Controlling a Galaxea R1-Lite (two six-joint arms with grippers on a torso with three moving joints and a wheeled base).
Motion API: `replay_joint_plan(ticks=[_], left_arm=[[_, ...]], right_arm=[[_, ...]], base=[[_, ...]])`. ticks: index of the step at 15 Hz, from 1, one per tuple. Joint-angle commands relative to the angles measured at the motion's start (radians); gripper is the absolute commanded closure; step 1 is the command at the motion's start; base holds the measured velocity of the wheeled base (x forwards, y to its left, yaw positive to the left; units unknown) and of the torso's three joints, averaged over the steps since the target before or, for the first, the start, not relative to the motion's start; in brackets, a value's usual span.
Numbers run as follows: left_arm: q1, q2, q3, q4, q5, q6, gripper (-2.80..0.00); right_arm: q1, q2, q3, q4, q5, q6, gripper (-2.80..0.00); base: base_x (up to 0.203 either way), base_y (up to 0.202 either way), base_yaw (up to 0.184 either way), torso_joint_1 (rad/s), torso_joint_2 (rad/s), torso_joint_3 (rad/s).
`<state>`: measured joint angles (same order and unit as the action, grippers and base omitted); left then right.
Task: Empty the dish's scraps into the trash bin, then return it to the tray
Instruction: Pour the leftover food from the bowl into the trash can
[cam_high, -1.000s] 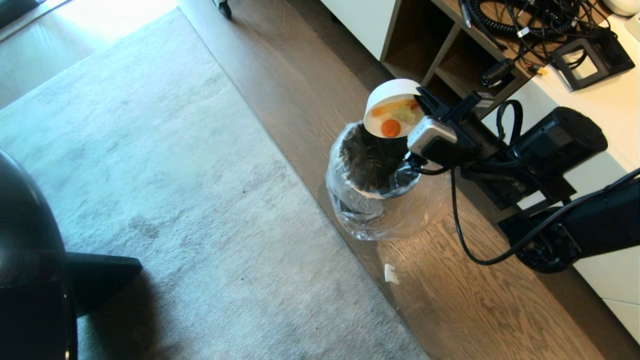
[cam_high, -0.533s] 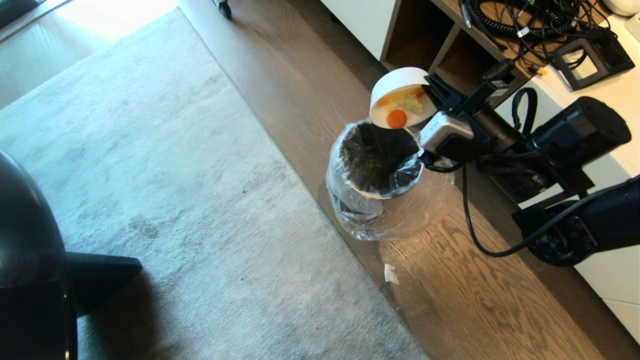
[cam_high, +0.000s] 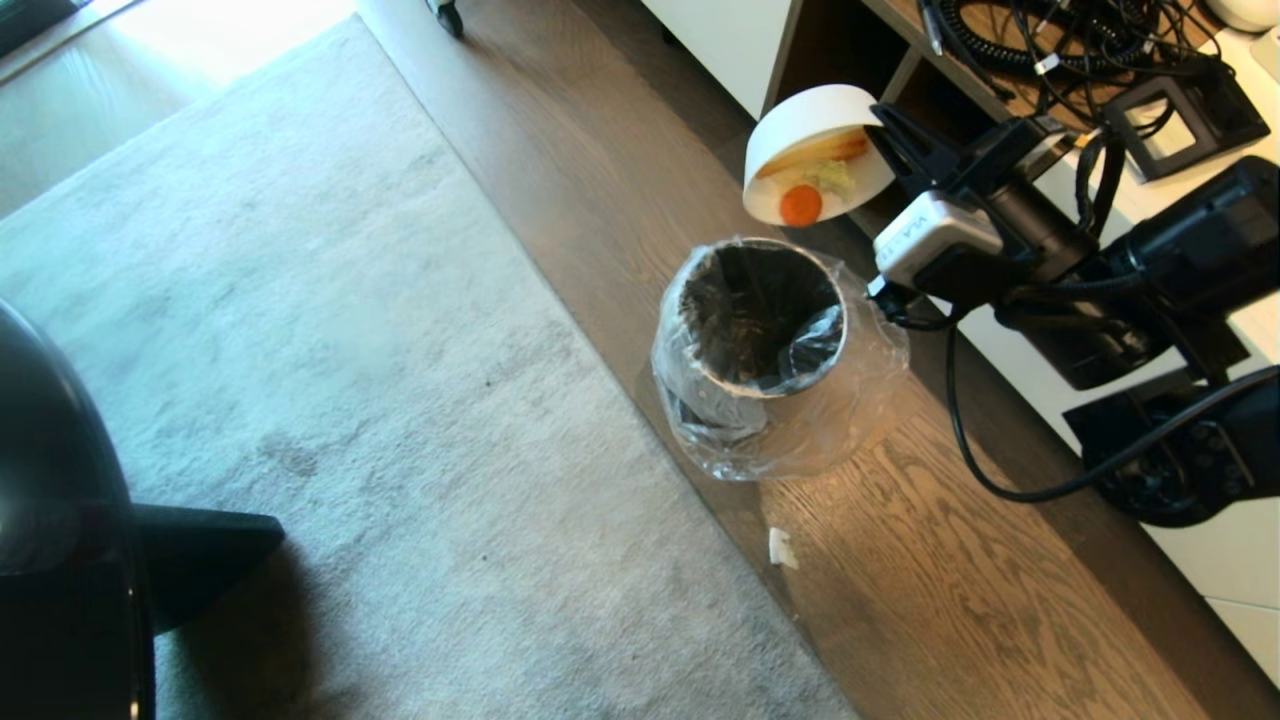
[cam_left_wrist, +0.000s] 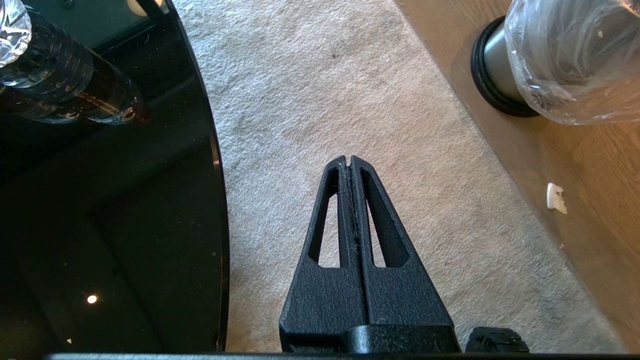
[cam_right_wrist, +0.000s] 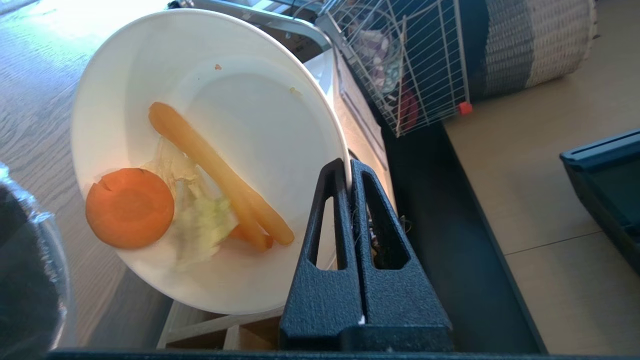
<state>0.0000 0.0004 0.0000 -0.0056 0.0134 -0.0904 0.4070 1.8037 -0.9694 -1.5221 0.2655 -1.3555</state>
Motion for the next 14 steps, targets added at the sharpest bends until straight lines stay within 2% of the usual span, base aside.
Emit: replay_joint_plan(ticks=[1, 14], left_arm=[[0.000, 0.000, 0.000, -0.001, 0.000, -0.001, 0.00], [0.000, 0.000, 0.000, -0.001, 0.000, -0.002, 0.00]], right_arm=[[0.001, -0.037, 0.000, -0.046, 0.016, -0.007, 0.00], [0.009, -0.117, 0.005, -0.046, 0.066, -0.009, 0.00]], base=[[0.000, 0.000, 0.000, 0.000, 0.00, 0.000], [0.000, 0.000, 0.000, 0.000, 0.00, 0.000]])
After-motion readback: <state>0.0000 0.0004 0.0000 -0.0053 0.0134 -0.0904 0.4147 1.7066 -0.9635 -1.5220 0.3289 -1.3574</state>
